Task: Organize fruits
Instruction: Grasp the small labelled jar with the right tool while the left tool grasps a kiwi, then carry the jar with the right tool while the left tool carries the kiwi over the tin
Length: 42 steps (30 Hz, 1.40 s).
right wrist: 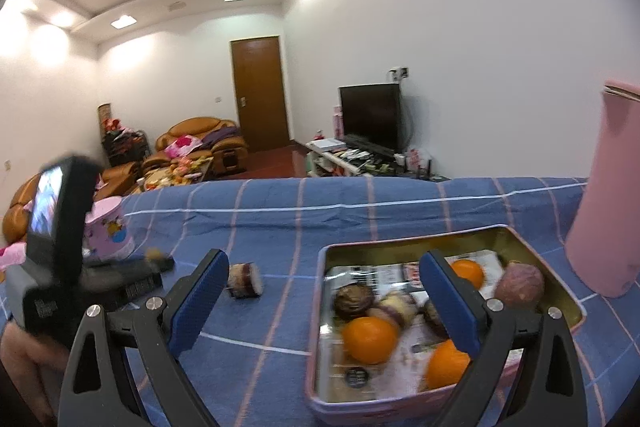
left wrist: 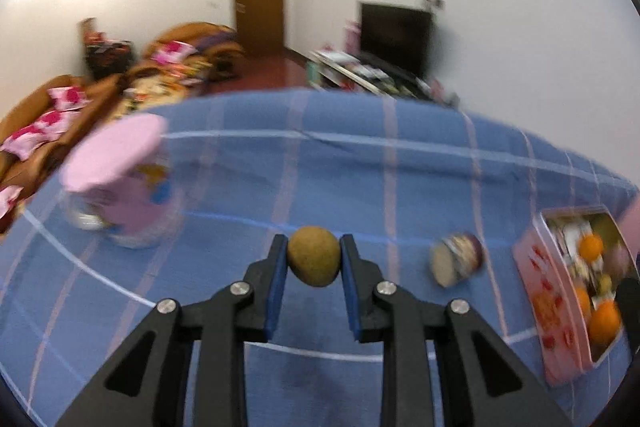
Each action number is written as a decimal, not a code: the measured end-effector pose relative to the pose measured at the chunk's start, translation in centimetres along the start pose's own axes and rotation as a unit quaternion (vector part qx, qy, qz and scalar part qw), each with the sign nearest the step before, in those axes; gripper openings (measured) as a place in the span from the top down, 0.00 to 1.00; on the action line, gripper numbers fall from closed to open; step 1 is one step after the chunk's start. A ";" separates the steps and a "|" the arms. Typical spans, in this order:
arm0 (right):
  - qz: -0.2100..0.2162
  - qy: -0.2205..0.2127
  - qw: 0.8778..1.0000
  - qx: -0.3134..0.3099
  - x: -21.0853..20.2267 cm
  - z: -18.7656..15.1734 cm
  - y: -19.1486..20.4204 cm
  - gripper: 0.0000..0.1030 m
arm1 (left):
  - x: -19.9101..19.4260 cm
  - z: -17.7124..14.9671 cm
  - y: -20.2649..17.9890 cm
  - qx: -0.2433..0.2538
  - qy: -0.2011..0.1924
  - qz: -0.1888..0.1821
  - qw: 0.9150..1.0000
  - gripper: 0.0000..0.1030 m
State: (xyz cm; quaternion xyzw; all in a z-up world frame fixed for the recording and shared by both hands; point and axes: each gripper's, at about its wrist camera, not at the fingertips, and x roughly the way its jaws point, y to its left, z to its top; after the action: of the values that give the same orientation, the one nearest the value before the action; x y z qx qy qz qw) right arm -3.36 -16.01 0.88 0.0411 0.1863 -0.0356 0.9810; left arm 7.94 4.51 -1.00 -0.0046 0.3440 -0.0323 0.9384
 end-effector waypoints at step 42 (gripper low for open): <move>0.013 0.019 0.998 -0.055 1.6 0.3 4.8 0.68 | -1.6 -0.6 -0.7 0.018 -0.066 0.098 0.993 0.73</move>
State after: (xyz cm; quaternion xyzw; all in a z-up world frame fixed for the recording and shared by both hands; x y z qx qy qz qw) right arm -1.38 -11.35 0.86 -0.0097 0.2061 -0.0119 0.9784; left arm 6.29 3.93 -0.40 0.0437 0.2792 0.0538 0.9577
